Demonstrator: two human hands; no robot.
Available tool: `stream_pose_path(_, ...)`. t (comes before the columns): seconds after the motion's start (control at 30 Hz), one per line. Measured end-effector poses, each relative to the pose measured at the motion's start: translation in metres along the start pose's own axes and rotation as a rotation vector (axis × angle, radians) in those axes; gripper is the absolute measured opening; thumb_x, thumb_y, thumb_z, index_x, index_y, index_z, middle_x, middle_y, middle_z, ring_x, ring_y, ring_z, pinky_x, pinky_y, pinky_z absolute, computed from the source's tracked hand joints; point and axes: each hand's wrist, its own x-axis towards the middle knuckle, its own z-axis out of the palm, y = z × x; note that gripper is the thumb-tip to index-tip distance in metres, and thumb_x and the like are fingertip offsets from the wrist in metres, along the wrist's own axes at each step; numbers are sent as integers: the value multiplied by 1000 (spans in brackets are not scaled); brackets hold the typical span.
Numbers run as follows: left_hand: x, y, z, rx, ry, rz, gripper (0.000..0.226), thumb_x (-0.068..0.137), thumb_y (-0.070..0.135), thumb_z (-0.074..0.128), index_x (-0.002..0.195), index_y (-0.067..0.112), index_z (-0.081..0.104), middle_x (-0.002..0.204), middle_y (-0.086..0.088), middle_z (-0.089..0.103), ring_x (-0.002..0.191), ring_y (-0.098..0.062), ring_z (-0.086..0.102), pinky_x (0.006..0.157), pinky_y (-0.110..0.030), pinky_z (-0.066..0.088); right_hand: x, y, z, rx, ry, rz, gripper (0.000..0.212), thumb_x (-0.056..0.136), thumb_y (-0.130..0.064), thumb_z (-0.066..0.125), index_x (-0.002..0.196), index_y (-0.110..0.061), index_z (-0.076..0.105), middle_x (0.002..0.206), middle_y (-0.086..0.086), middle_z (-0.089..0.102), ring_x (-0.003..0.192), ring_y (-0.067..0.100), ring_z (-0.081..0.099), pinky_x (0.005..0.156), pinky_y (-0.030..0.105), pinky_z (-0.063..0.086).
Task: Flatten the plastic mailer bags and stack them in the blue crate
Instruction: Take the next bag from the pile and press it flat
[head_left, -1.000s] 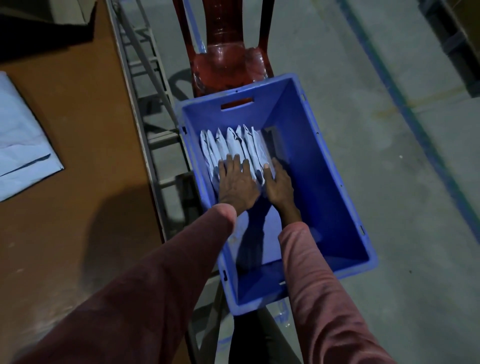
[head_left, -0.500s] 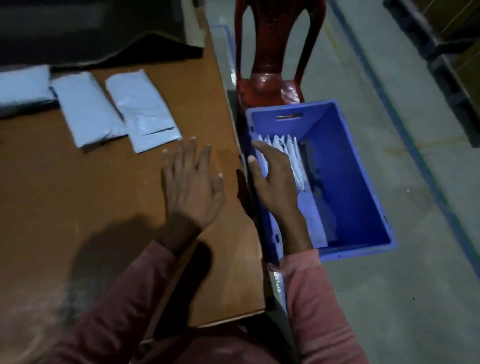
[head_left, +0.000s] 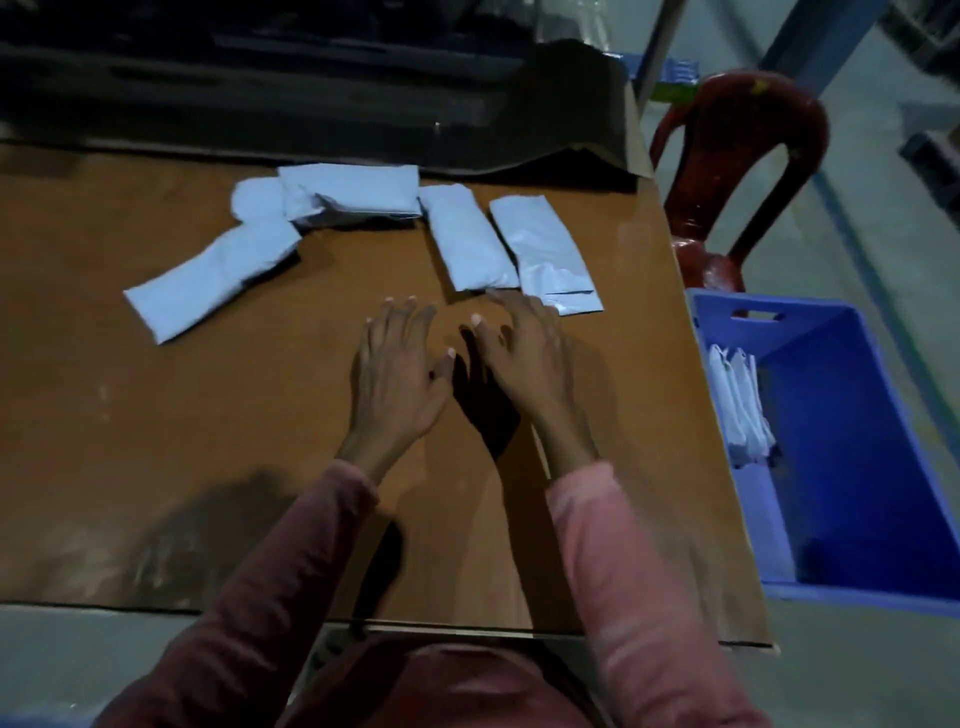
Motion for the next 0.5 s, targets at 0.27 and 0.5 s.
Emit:
stream_pose_path(0.27, 37, -34, 1, -204, 1, -132, 46, 103, 38, 52, 146, 21, 49, 152, -6, 49, 148, -27, 31, 120, -53, 32, 111, -30, 76, -347, -203, 210, 77, 88, -46, 65, 154, -30, 28, 152, 17, 35, 139, 41, 33, 112, 60, 28)
stream_pose_path(0.5, 36, -49, 6, -287, -2, -45, 51, 99, 43, 50, 145, 20, 51, 150, -6, 49, 146, -26, 35, 115, -54, 40, 43, -4, 33, -120, -163, 20, 52, 82, -14, 69, 130, -32, 60, 142, -4, 54, 132, 21, 49, 102, 42, 41)
